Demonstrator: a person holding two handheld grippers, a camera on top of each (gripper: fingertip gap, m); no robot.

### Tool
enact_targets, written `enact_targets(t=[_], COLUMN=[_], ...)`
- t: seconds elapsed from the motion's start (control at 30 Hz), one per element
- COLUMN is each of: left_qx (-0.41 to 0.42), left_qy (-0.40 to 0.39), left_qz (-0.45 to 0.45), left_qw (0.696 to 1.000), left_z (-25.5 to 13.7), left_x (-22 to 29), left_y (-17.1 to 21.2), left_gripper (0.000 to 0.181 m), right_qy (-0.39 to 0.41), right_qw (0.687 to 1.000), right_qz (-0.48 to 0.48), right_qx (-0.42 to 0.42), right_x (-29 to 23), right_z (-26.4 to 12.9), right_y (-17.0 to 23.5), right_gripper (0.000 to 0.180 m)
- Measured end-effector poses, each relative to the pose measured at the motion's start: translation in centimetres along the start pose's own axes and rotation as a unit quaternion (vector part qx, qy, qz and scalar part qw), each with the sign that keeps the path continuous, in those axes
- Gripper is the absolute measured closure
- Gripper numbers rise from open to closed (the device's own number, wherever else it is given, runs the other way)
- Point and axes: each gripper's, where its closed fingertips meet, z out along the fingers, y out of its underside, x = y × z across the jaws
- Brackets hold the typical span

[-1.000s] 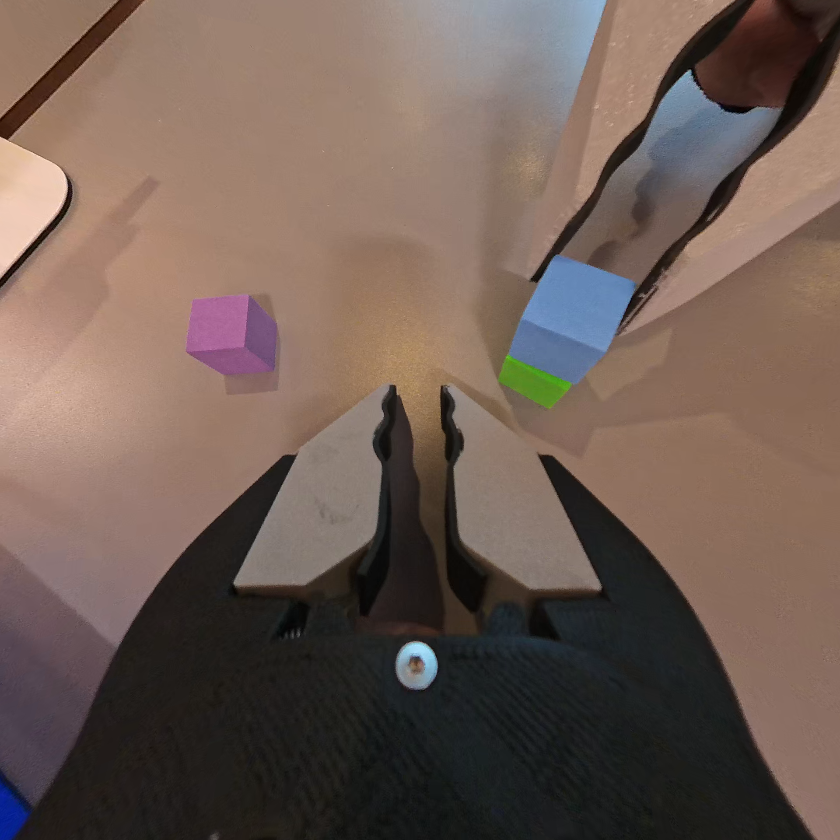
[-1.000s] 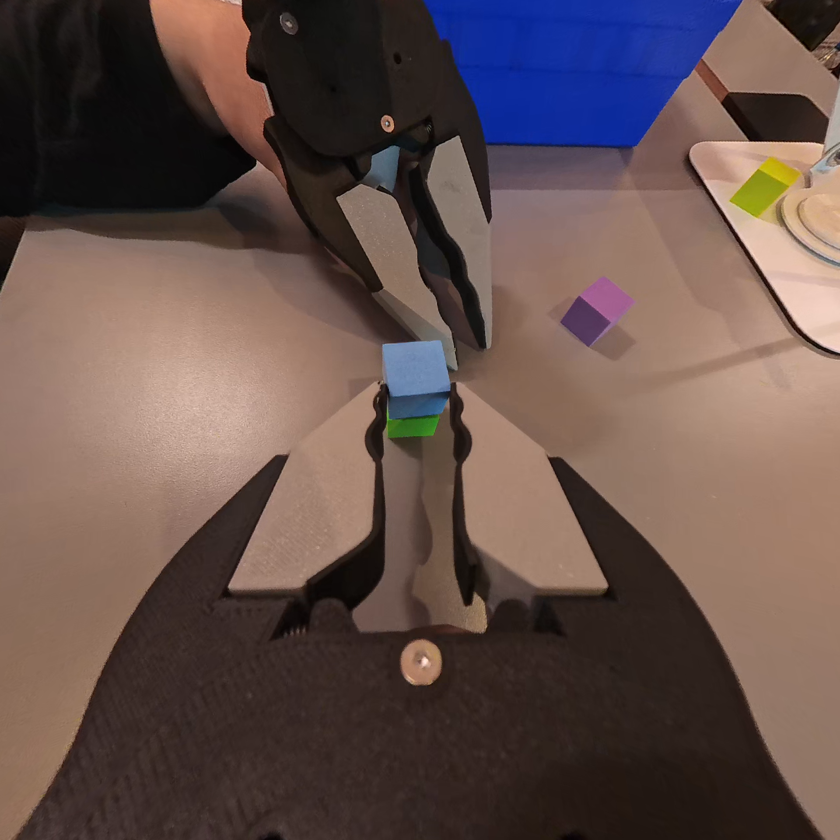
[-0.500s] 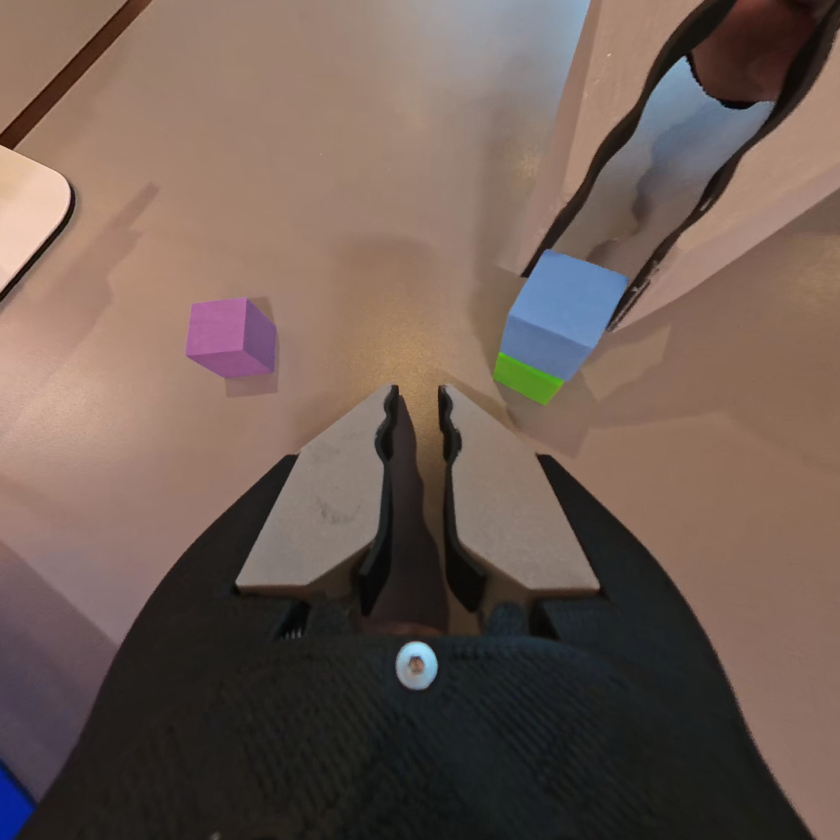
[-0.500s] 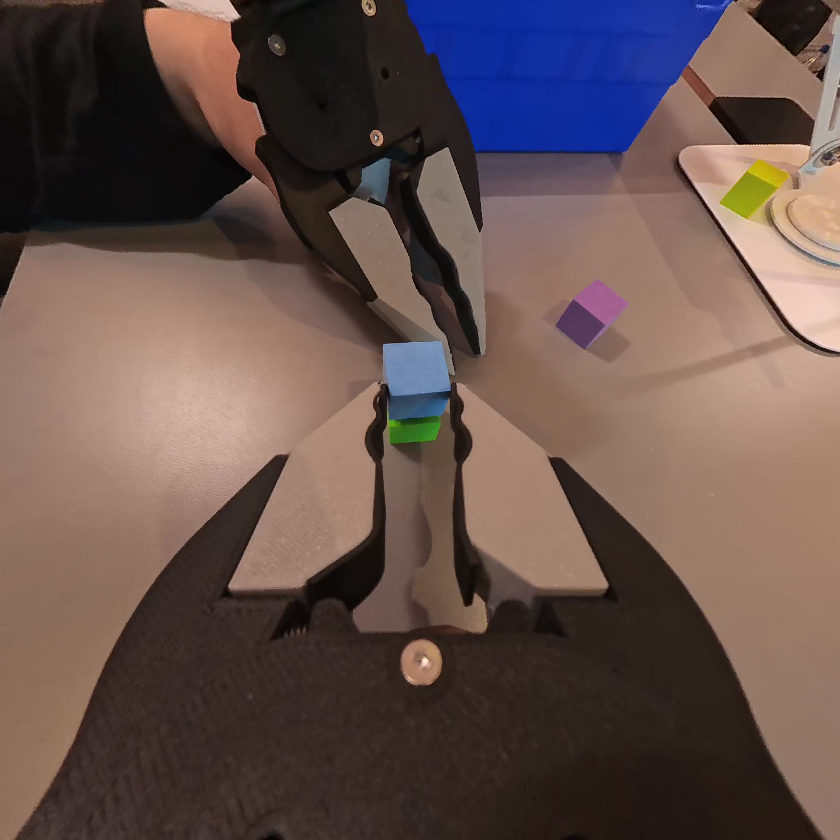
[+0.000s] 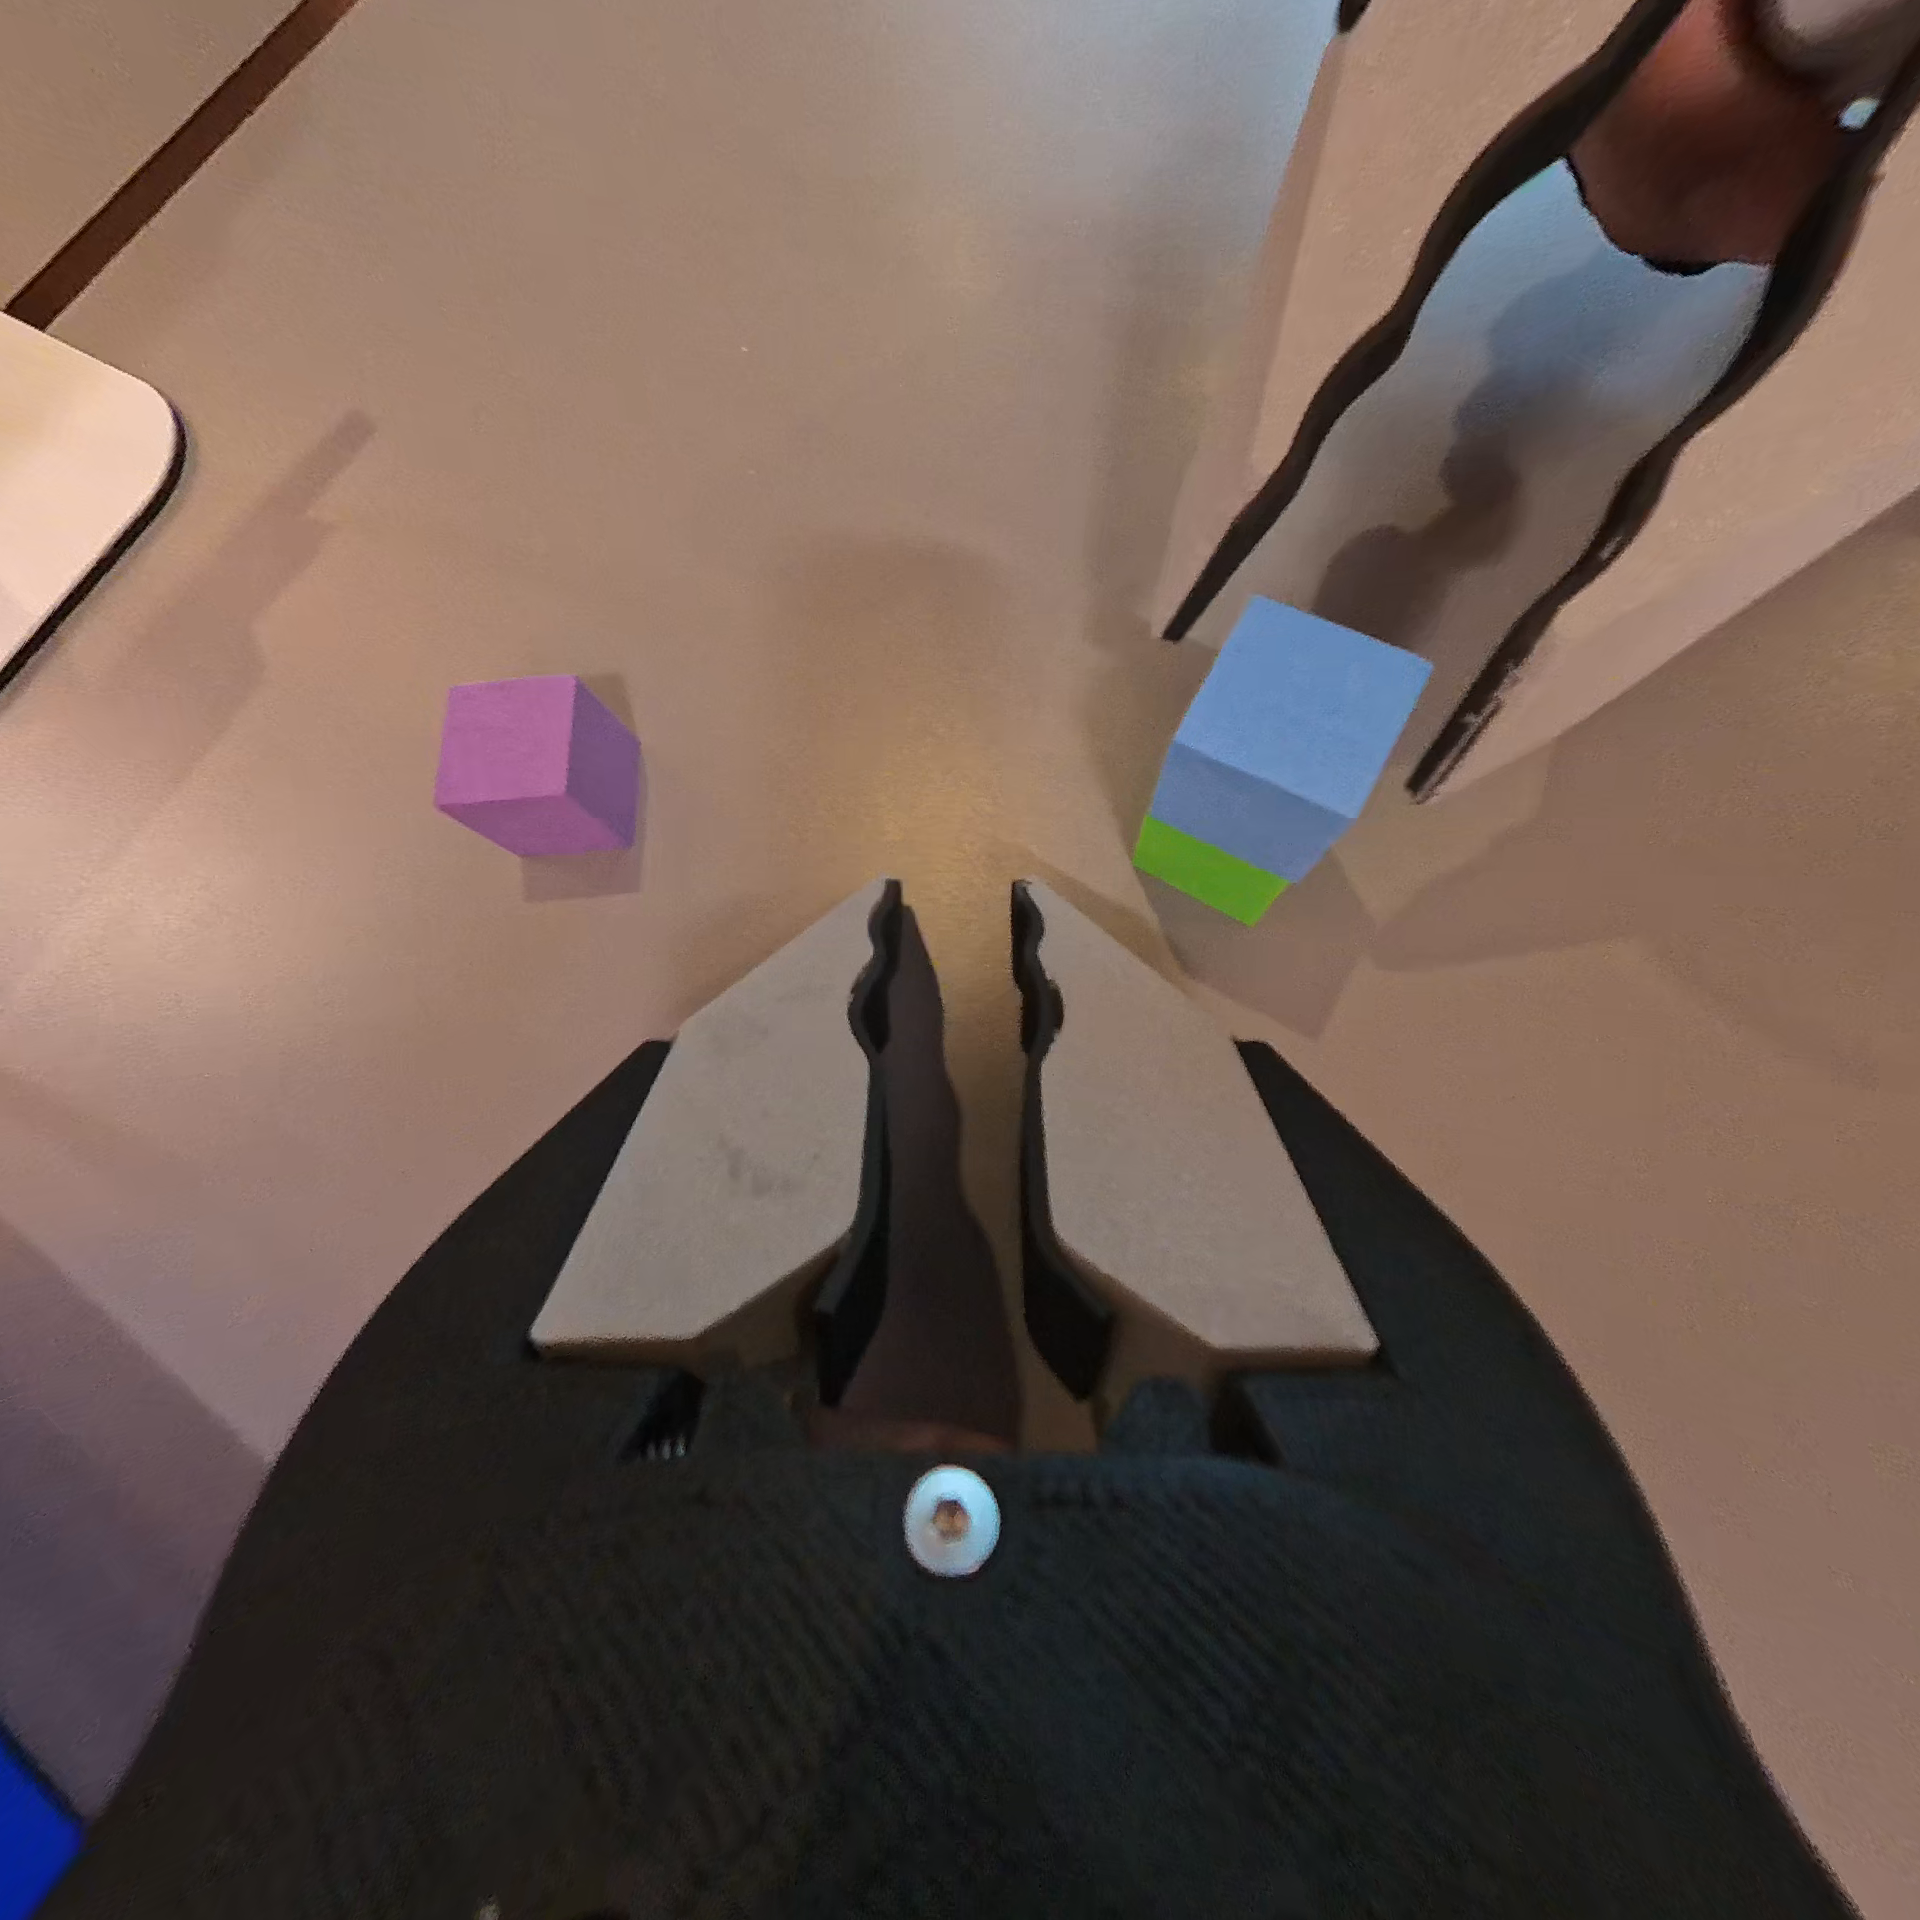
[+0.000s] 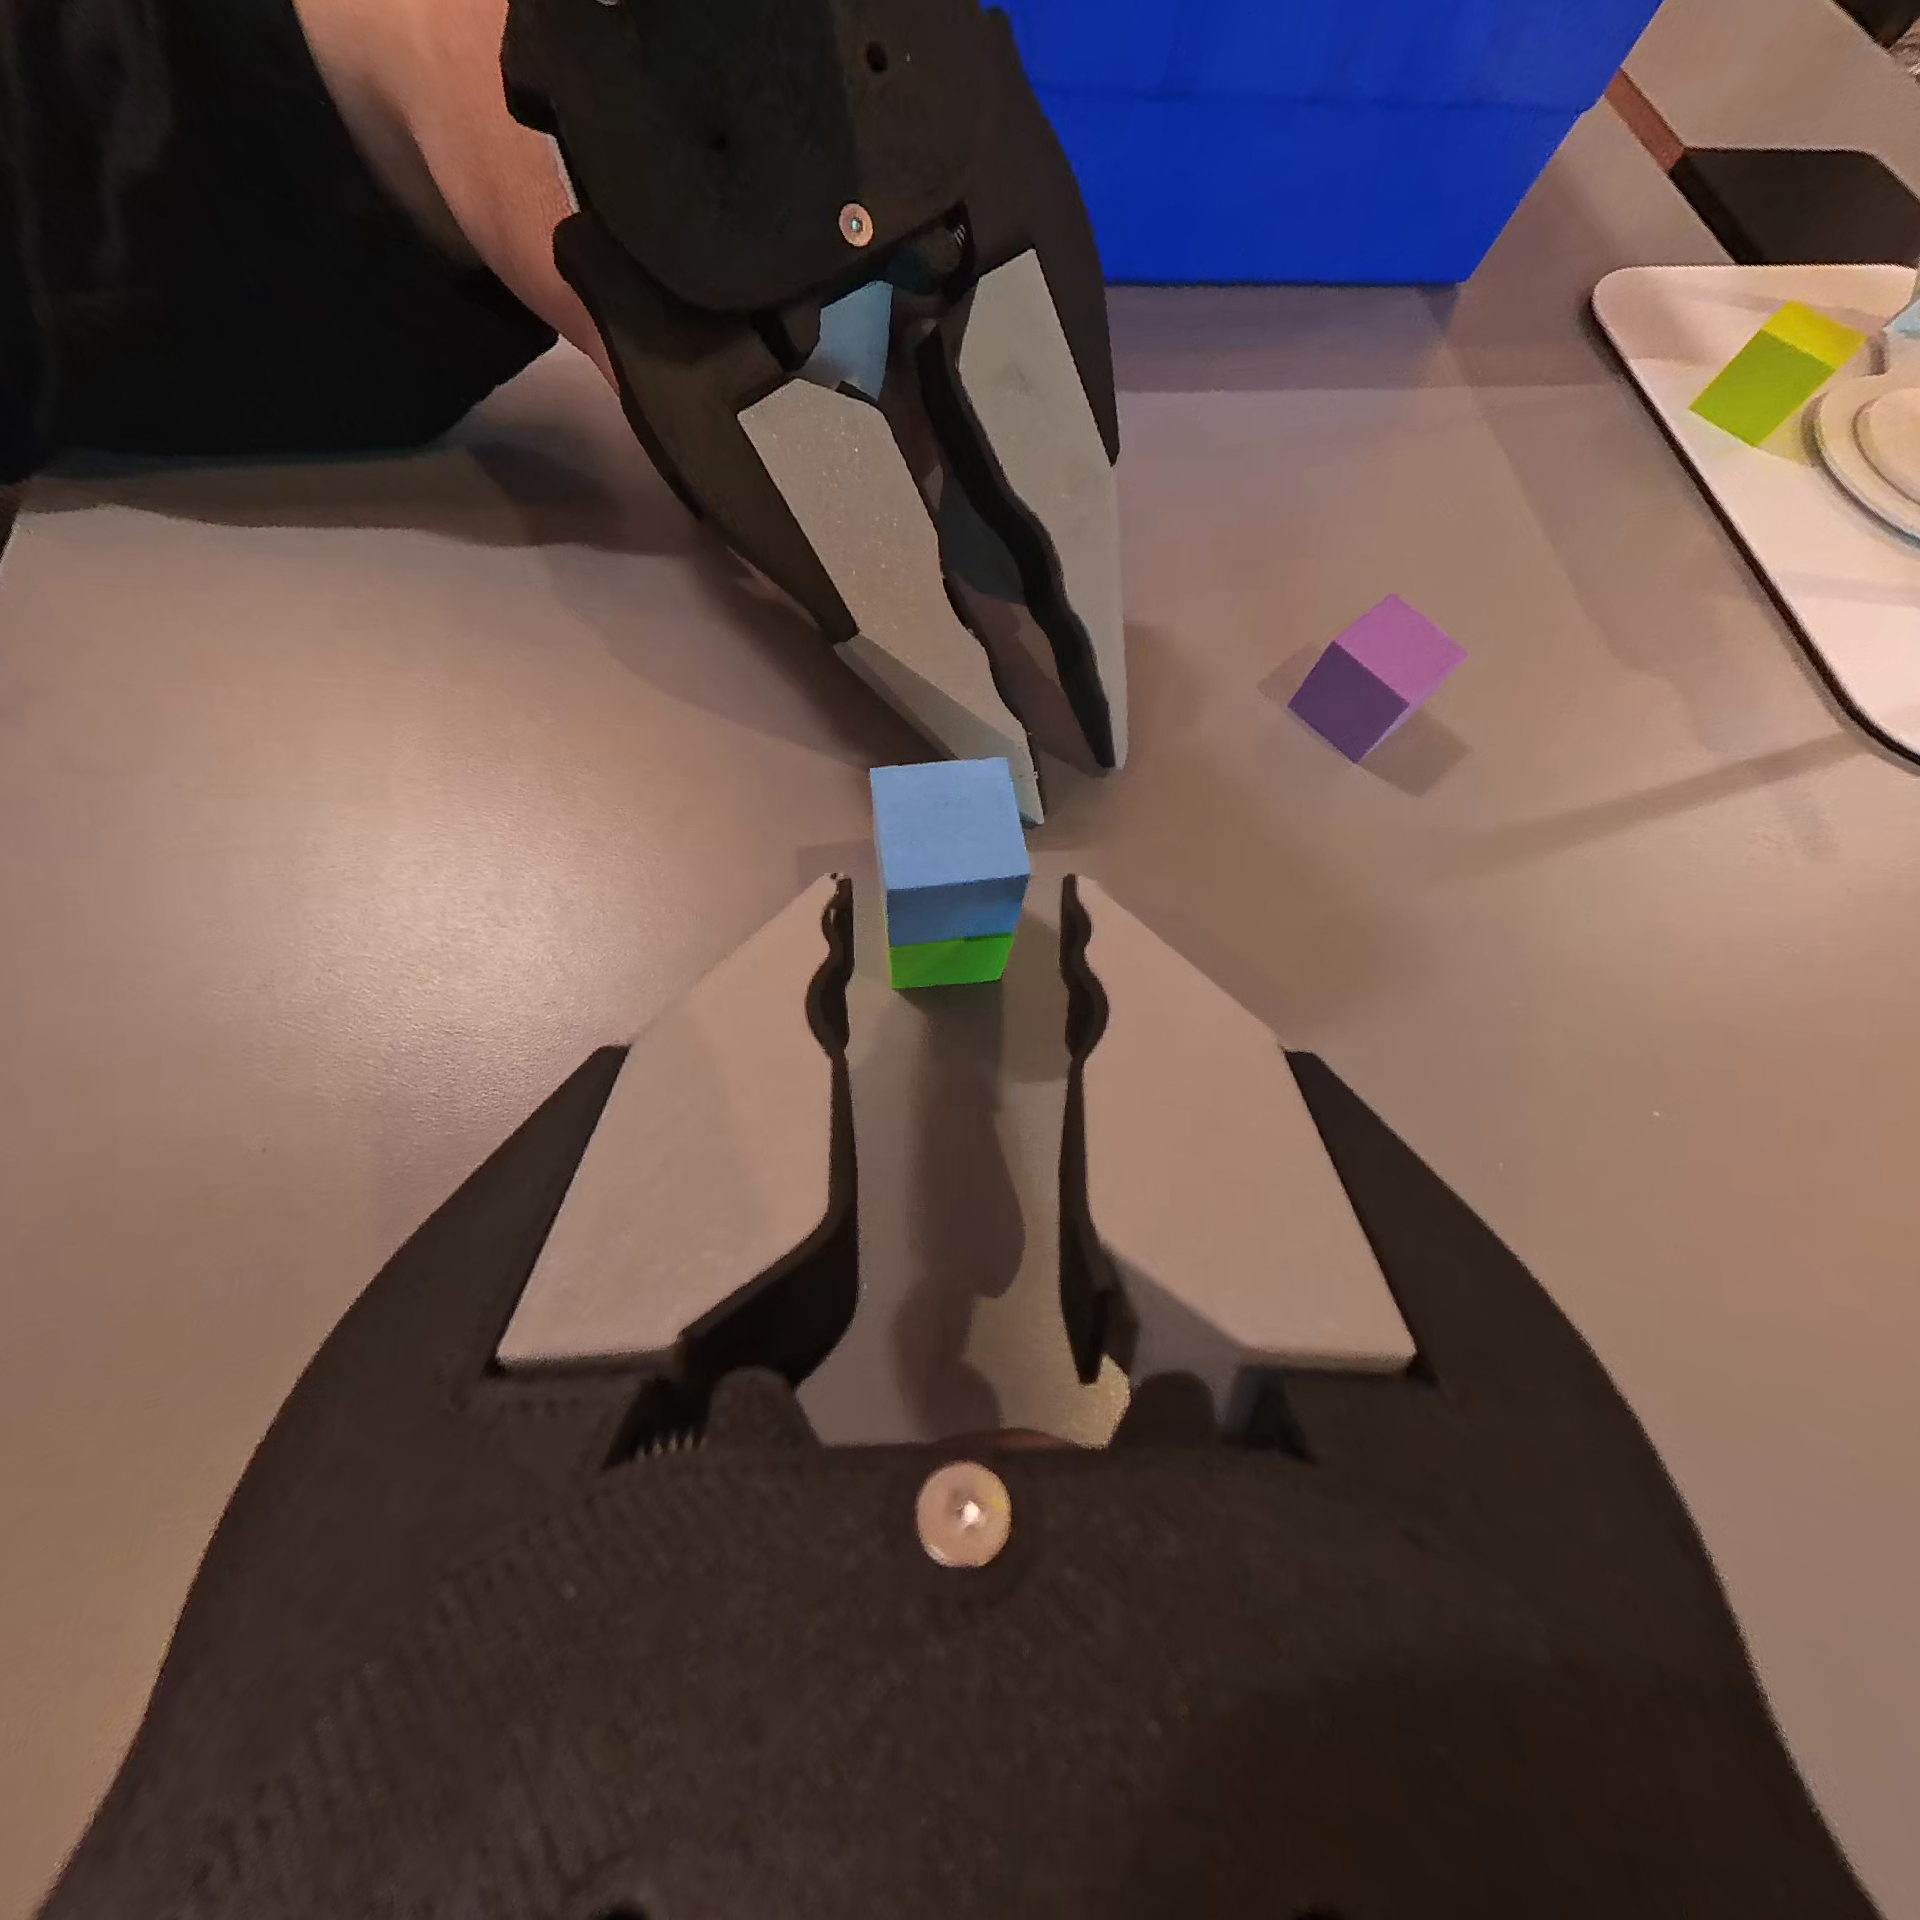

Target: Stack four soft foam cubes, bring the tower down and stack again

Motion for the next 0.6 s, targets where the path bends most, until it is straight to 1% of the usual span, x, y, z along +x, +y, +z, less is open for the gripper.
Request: enact_targets(t=[0.07,0.2,0.27,0.4,0.6], left_qx=[0.000,-0.002,-0.005,-0.009,-0.009], left_qy=[-0.007,-0.036,-0.061,-0.103,-0.065], left_qz=[-0.009,-0.036,-0.060,-0.093,-0.113], left_qw=[1.000,0.999,0.996,0.990,0.991], left_z=[0.0,0.1,0.2,0.2,1.4], left_x=[-0.4,-1.8,-3.0,-5.5,-6.9], left_y=[0.0,0.0,0.1,0.4,-0.1], left_gripper=[0.156,0.138,0.126,0.124,0.117], right_qy=[-0.004,-0.009,-0.008,-0.001,-0.004], right_qw=[1.000,0.999,0.998,0.996,0.994], right_qz=[0.004,0.017,0.025,0.044,0.060], right_qx=[0.011,0.044,0.060,0.080,0.095], right_x=[0.0,0.3,0.6,1.5,2.0], right_z=[-0.3,-1.2,-1.7,-2.3,-2.6], right_y=[-0.4,-1.3,-1.7,-1.9,-2.1], right_gripper=[0.141,0.140,0.140,0.140,0.140])
